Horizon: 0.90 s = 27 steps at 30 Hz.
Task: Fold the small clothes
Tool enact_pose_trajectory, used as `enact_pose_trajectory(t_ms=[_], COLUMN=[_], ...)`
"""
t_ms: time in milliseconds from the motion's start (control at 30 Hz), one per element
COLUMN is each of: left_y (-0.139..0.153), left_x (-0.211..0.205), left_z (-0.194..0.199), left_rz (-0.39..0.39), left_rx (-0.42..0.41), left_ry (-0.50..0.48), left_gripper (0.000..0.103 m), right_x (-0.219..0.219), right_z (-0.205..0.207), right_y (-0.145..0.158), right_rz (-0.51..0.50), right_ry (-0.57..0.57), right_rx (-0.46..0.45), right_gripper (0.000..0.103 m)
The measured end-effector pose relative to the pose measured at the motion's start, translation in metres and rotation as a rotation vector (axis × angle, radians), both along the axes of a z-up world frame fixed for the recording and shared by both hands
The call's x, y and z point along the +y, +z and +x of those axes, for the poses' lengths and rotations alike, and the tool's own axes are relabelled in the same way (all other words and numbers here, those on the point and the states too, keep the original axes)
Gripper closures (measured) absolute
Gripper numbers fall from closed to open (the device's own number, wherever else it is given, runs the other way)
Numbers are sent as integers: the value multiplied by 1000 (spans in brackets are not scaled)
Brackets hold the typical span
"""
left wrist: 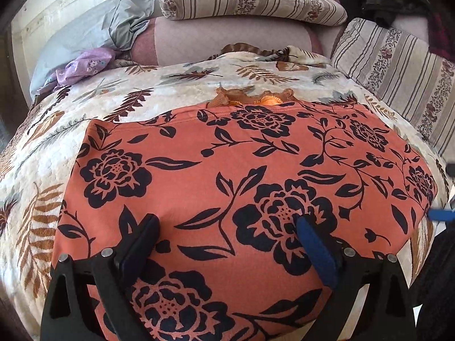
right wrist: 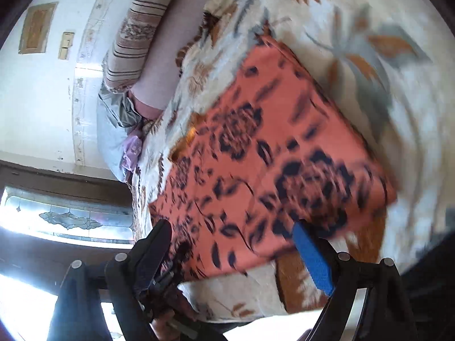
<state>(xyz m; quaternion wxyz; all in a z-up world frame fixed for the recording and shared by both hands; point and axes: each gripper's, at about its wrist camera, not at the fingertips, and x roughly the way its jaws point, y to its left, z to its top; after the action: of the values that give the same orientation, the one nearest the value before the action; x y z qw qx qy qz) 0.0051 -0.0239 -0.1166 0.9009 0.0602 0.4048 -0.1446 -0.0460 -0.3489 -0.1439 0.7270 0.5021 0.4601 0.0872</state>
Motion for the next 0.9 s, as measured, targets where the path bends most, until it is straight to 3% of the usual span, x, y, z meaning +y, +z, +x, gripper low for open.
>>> enact_pose_trajectory(t_ms=[67, 200, 367, 467, 500, 533, 600, 667, 767, 833, 867, 900], left_y=[0, 3, 19, 31, 35, 38, 43, 45, 37, 10, -6, -6], left_x=[0, 2, -1, -21, -30, -40, -57, -72, -85, -94, -96, -90], left_z=[-1, -4, -9, -9, -10, -10, -9, -7, -6, 4, 9, 6], left_rz=[-1, -16, -109, -131, -124, -112, -86, -70, -26, 82, 106, 68], left_rx=[-6, -8, -6, 2, -7, -17, -31, -40, -61, 29, 93, 38], left_ry=[3, 21, 27, -8, -29, -46, -72, -98, -122, -125, -134, -133], left_gripper=[6, 6, 6, 6, 6, 6, 6, 6, 6, 6, 4, 2], right_x=[-3, -21, -43, -42, -38, -35, -32, -24, -3, -4, -11, -25], right_z=[-13, -13, -6, 3, 8, 10, 16, 14, 1, 7, 16, 15], right_y=[-20, -23, -28, -22, -17, -13, -7, 15, 55, 37, 12, -4], right_rz=[31, 68, 119, 63, 0, -58, -126, -267, -558, -566, -514, -385], right_ry=[-44, -123, -224, -204, -186, -169, -133, -109, -82, -26, 29, 19], right_rx=[35, -19, -51, -70, -71, -63, -49, -87, -175, -106, 4, 29], right_gripper=[14, 14, 14, 16, 27, 54, 91, 91, 92, 86, 82, 79])
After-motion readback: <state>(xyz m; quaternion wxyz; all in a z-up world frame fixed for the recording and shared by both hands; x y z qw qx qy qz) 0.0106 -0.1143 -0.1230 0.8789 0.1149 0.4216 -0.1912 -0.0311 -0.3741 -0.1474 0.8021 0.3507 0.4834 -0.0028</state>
